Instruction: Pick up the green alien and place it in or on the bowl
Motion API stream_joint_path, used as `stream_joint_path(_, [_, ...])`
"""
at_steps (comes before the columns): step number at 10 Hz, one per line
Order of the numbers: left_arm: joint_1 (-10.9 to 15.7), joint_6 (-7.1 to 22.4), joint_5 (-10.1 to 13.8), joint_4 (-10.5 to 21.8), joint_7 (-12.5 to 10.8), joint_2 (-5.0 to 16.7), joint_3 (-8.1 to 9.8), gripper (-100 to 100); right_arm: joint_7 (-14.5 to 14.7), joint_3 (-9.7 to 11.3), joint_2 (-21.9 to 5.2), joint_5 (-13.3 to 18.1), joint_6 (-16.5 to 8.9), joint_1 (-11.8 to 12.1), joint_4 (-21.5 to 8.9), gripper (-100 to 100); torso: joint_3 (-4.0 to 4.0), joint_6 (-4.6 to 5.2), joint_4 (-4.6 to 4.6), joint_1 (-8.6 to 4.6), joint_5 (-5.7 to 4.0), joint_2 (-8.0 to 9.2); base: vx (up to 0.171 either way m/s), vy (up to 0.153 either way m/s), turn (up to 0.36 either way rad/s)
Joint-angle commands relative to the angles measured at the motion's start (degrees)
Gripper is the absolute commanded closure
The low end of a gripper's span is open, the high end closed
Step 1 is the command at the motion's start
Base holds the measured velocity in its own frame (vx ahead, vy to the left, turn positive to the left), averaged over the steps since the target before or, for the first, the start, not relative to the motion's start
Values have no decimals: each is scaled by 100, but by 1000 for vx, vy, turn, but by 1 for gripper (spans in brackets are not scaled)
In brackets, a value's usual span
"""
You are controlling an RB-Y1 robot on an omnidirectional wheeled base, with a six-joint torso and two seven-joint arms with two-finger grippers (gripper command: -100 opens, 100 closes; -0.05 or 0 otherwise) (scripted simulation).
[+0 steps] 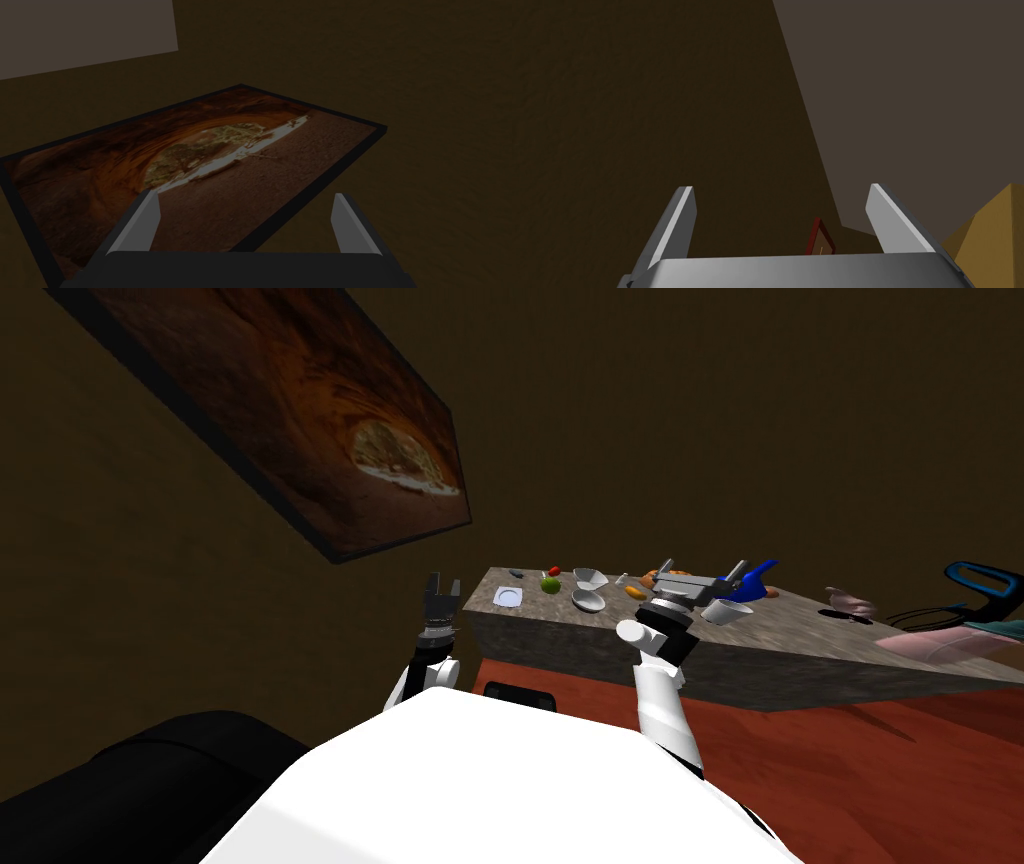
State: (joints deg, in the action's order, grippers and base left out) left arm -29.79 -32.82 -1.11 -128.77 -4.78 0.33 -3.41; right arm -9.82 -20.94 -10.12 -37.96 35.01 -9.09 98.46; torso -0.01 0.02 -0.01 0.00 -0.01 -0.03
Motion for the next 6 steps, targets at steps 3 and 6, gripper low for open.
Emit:
stream_joint_path(3, [0, 0, 0, 0, 0, 0, 0, 0, -5, -4, 3, -44, 12, -13, -15, -100, 1, 0, 0, -1, 0, 1, -1, 4, 13])
stream_joint_path(6, [0, 0, 0, 0, 0, 0, 0, 0, -5, -4, 3, -44, 12, -13, -15, -100, 1, 2, 0, -8, -2, 1, 1, -8, -22])
